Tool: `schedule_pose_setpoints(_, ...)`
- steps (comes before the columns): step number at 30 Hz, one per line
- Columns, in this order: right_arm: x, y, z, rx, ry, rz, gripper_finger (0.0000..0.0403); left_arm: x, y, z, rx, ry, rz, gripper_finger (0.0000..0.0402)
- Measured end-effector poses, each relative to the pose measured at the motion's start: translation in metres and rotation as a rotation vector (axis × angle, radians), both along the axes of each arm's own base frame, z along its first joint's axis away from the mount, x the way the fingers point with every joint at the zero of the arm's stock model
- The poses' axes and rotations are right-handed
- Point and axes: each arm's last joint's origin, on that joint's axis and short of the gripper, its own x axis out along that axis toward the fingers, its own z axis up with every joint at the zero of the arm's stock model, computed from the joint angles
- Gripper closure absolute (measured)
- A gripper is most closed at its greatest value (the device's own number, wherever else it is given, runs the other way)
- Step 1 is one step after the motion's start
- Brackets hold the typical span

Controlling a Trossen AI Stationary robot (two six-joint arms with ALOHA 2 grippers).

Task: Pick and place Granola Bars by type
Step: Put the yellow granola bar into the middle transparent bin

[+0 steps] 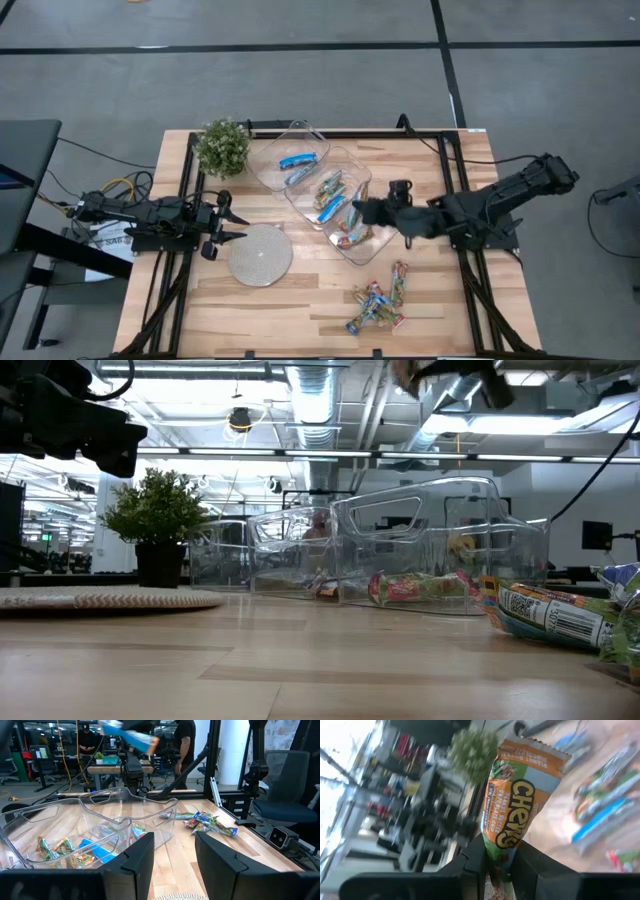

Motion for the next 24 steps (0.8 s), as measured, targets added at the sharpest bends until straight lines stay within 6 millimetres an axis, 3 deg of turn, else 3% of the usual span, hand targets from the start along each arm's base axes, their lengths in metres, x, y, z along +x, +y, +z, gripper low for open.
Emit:
schedule_pose_setpoints(5,0.014,-0.034,-0.004,0.026,-0.005,-0.095,0.0344,0.000,0.000,0.000,0.000,0.000,0.000,0.0264)
schedule_pose_setpoints(15,0.069,-0.090,-0.015,0.094,-0.120,-0.108,0.0344,0.000,0.000,0.000,0.000,0.000,0.000,0.0264)
schedule_pose_setpoints(24,0.096,-0.117,-0.036,0.164,-0.073,-0.131,0.0344,0.000,0.000,0.000,0.000,0.000,0.000,0.0264)
